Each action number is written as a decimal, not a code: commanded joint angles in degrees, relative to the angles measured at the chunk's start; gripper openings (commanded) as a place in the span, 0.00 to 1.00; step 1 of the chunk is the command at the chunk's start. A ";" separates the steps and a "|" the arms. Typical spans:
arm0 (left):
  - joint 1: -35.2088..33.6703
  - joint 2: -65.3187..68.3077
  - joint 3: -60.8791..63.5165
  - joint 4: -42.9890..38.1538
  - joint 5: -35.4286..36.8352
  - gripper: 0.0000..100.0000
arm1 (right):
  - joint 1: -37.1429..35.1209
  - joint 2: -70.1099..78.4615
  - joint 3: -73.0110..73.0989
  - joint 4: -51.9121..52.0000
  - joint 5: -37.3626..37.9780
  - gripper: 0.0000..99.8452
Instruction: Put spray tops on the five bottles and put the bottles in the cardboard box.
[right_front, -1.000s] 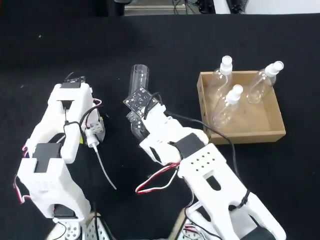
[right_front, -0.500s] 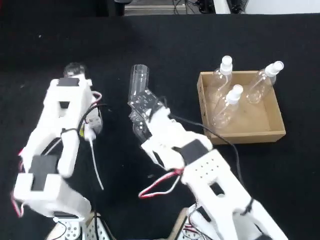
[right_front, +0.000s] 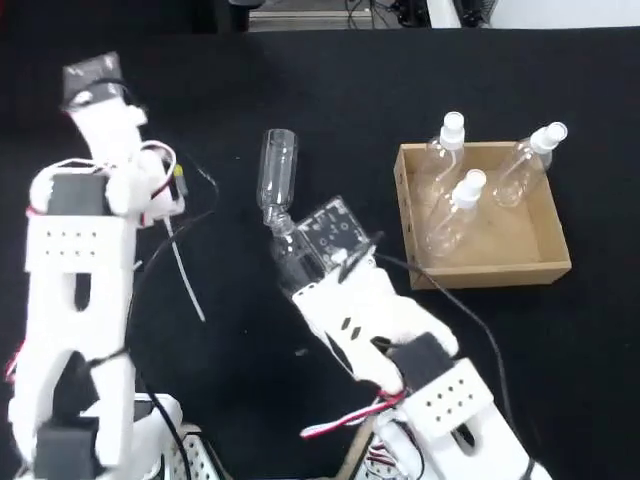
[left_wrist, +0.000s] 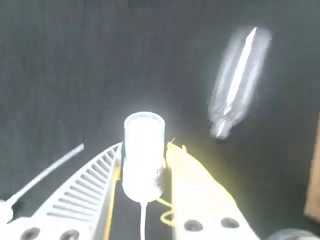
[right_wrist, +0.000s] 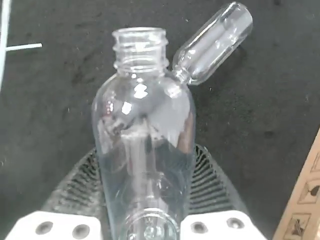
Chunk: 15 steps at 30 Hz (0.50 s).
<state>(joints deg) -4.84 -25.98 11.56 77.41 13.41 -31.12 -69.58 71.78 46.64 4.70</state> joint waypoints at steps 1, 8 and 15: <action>0.75 -6.42 -8.04 -1.93 -0.44 0.03 | 0.88 -5.93 2.15 -4.57 -0.26 0.01; 3.56 -8.53 -13.58 -7.65 0.00 0.03 | 0.70 -14.64 9.10 -9.58 -0.44 0.01; 11.74 -11.43 -20.97 -7.74 0.00 0.03 | 0.70 -22.64 12.62 -9.67 -0.44 0.01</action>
<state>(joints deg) 1.85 -34.59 -2.15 71.08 13.41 -31.12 -88.31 84.35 38.90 4.62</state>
